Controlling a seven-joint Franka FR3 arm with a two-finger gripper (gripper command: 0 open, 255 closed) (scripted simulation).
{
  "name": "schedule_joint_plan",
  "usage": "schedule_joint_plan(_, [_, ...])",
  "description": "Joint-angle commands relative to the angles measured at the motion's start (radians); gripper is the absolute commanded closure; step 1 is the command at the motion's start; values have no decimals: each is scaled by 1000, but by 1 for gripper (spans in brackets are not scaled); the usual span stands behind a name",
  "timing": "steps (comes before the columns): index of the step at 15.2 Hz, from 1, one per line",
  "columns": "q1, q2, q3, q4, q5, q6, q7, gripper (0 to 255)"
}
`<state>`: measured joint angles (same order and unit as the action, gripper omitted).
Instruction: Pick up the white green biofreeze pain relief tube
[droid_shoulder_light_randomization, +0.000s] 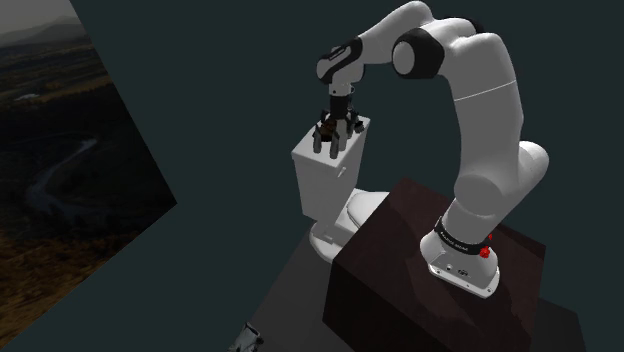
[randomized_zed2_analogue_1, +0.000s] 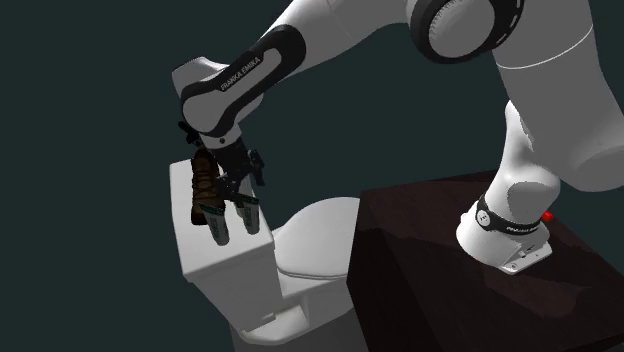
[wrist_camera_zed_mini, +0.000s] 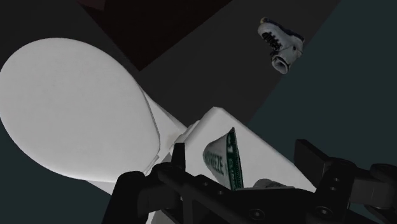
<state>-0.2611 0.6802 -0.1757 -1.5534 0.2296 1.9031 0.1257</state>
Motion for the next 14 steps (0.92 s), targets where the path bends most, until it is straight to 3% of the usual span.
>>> schedule_joint_plan(1, [-3,20,2,0,5,19,-3,0])
schedule_joint_plan(6, [-5,51,6,0,10,49,-8,0])
schedule_joint_plan(7, [-5,52,6,-1,10,51,-9,255])
schedule_joint_plan(14, [-5,54,6,3,11,49,-9,255])
